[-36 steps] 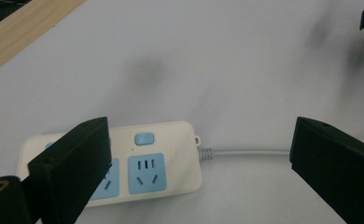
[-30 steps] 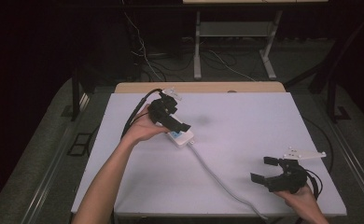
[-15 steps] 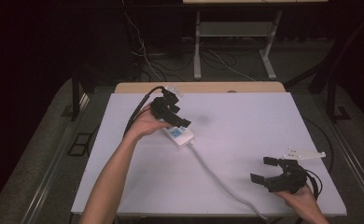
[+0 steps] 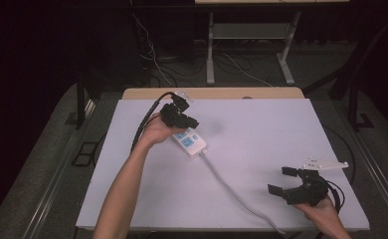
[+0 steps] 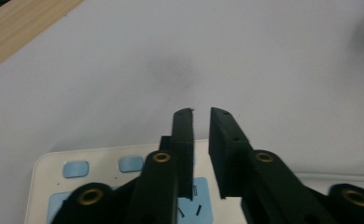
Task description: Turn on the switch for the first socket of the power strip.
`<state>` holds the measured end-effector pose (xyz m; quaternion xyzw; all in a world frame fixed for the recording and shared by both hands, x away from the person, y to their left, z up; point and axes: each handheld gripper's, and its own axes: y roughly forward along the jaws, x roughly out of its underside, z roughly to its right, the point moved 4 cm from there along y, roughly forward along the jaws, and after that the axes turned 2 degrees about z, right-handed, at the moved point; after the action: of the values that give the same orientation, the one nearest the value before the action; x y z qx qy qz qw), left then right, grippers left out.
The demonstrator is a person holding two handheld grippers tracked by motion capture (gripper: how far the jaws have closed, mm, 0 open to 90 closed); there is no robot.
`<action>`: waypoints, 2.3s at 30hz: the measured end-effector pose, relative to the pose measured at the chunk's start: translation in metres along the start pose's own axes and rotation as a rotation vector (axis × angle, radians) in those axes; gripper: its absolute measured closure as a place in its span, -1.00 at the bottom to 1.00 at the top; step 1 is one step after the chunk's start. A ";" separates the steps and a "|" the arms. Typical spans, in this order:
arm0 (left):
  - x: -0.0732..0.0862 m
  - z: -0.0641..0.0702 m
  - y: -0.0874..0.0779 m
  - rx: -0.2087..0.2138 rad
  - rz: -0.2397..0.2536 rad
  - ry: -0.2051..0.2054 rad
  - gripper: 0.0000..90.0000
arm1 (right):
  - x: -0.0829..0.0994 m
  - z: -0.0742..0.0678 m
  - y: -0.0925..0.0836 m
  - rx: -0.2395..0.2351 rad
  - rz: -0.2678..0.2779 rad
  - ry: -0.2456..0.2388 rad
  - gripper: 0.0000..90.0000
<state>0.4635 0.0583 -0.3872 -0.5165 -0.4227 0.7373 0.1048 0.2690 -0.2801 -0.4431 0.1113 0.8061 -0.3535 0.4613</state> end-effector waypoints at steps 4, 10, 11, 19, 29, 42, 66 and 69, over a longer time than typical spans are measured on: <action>0.003 -0.008 0.005 -0.004 0.002 -0.022 0.98 | -0.001 -0.001 -0.001 0.001 0.010 0.001 -1.00; 0.006 -0.015 0.012 0.004 -0.004 -0.044 0.98 | -0.001 0.000 -0.002 0.004 0.014 0.005 -1.00; 0.007 -0.015 0.014 0.005 -0.010 -0.043 0.98 | -0.001 0.001 -0.002 0.005 0.014 0.003 -1.00; 0.012 -0.017 0.025 0.016 -0.044 -0.050 0.98 | -0.001 0.001 -0.003 0.007 0.013 0.001 -1.00; 0.019 -0.015 0.036 0.037 -0.097 -0.040 0.98 | -0.001 0.002 -0.003 0.008 0.011 -0.001 -1.00; 0.025 -0.006 0.044 0.060 -0.136 0.010 0.99 | -0.001 0.002 -0.005 0.013 0.019 0.002 -1.00; 0.036 -0.013 0.045 0.161 -0.060 -0.134 1.00 | -0.003 -0.004 -0.005 -0.008 0.031 -0.025 -1.00; 0.038 -0.016 0.045 0.182 -0.039 -0.164 1.00 | -0.003 -0.004 -0.005 -0.010 0.034 -0.024 -1.00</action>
<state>0.4727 0.0605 -0.4474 -0.4343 -0.3712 0.8103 0.1308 0.2650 -0.2803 -0.4369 0.1185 0.8001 -0.3431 0.4776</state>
